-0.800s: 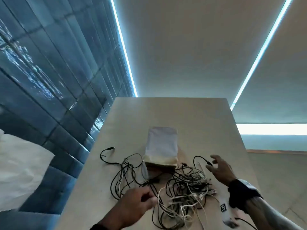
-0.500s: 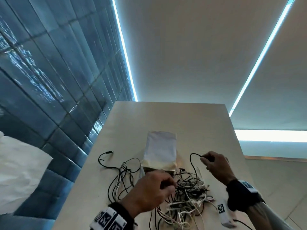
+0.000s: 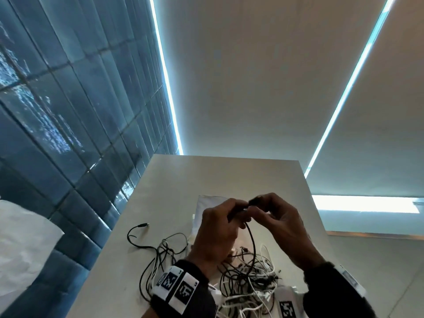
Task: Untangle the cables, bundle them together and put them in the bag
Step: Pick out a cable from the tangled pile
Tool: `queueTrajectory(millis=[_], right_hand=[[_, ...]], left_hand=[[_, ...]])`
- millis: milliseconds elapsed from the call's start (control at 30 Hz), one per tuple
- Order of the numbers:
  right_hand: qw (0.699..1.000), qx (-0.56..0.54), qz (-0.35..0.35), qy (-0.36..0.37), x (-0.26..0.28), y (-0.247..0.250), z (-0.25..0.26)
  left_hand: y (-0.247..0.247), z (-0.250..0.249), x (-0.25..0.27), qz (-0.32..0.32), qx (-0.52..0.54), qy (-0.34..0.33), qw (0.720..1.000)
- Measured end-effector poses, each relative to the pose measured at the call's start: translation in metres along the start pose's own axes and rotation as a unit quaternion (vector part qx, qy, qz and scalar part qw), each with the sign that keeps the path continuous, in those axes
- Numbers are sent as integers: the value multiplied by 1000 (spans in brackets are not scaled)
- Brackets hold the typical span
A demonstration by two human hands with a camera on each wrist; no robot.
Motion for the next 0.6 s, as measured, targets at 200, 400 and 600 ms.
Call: queueTrajectory(millis=[200,400,600], right_hand=[[965,-176,180,-79,18,-58,-14],[960,-185,191,-83,25,-89,-14],[969,-112,213,-54,22,-113,-33]], left_hand=[[32,-20,1,-112,42,-15,993],[51,-23,0,-153,290,73,942],[109,-41,-11,-217,378,57,898]])
Point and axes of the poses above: each hand's wrist, its own x-axis away from the middle knuckle, its own y-axis out of the back of the hand, z = x × y, the point moved 8 cm from there along -x, towards the middle knuckle, and after that the axes turned 8 degrees about -y, right-handed, at the moved point
